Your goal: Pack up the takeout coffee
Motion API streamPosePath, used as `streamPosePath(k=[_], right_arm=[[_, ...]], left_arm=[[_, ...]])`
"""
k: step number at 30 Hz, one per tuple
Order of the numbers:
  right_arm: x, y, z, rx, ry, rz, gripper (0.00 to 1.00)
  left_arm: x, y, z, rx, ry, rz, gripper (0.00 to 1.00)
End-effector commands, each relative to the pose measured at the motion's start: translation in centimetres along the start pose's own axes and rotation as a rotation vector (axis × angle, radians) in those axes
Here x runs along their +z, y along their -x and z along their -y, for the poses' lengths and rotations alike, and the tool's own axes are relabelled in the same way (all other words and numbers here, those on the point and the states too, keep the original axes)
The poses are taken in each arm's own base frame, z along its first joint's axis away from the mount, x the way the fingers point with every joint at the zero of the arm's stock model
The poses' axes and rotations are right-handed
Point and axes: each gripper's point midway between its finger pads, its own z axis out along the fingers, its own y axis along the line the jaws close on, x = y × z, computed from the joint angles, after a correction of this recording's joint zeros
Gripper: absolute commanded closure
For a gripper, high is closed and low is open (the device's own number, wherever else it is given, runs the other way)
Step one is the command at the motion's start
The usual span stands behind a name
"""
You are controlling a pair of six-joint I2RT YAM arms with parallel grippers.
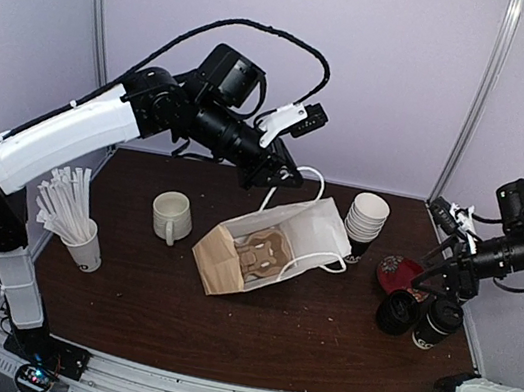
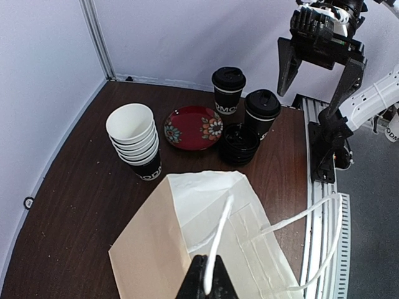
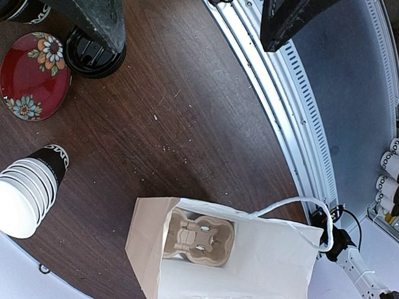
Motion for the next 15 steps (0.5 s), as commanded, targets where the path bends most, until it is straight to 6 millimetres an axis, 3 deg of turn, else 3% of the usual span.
streamPosePath(k=[1, 8, 15], right_arm=[[-0.1, 0.3, -0.5, -0.009, 0.027, 0.016, 0.22], [-0.2, 1.4, -0.7, -0.05, 0.076, 0.013, 0.18], [-0.2, 2.9, 1.4, -0.055, 0.025, -0.01, 0.19]], left_arm=[[-0.8, 1.0, 1.3, 0.02, -0.038, 0.046, 1.0], [-0.5, 0.5, 1.5, 0.011, -0.056, 0.034, 1.0], [-0.3, 0.3, 3.6, 0.019, -0.109, 0.028, 1.0]])
